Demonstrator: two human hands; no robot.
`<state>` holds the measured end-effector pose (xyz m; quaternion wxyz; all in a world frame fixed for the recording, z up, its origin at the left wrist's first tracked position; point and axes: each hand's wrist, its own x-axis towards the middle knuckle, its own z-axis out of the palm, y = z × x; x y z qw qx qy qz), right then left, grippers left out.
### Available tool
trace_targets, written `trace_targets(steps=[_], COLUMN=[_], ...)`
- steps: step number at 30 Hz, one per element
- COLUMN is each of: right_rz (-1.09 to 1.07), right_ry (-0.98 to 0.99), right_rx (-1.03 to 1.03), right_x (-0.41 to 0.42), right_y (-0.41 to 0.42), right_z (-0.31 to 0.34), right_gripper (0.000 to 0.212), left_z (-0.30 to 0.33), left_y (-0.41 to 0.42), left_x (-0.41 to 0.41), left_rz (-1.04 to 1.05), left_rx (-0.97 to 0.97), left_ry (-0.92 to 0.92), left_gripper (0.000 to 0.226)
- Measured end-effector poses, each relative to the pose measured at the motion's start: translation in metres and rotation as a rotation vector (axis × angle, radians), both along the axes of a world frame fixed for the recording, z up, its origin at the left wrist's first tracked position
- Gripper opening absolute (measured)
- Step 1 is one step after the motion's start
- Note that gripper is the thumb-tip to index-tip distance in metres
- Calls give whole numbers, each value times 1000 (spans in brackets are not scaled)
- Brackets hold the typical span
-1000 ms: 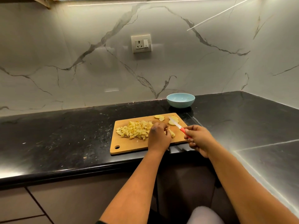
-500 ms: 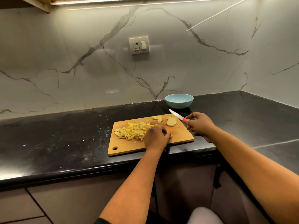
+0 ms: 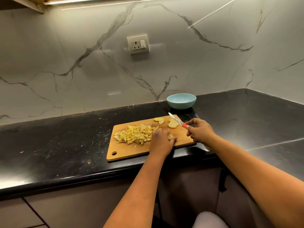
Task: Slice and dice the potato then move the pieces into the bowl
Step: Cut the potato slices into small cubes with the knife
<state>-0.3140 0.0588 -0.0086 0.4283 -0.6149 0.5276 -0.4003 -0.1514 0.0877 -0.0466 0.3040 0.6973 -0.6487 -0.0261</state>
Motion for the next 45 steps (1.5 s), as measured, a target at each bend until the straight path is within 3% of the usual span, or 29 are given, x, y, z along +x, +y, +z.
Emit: trace_targets(steps=[5, 11, 15, 19, 25, 28, 34, 42, 45], right_rz=[0, 11, 4, -12, -15, -25, 15, 31, -20], right_ry=[37, 61, 50, 57, 91, 204, 663, 706, 710], right_rx=[8, 1, 8, 15, 3, -65, -187, -311, -348], right_x=[-1, 0, 0, 0, 1, 0, 20, 31, 32], right_y=[1, -1, -4, -6, -7, -6, 7, 26, 24], right_z=[-2, -2, -4, -6, -7, -6, -4, -2, 9], right_gripper=[8, 10, 11, 12, 14, 18, 39, 42, 34], left_z=[9, 31, 21, 6, 5, 11, 20, 9, 7], left_y=[-7, -11, -7, -5, -13, -18, -22, -19, -18], left_x=[11, 30, 25, 3, 0, 15, 40, 34, 37], left_rz=[-82, -238, -85, 59, 1, -87, -193, -143, -151], left_rx=[49, 259, 133, -26, -81, -1, 68, -66, -85], left_ry=[32, 47, 8, -71, -45, -16, 29, -72, -90], left_gripper=[42, 44, 57, 42, 25, 26, 28, 44, 31])
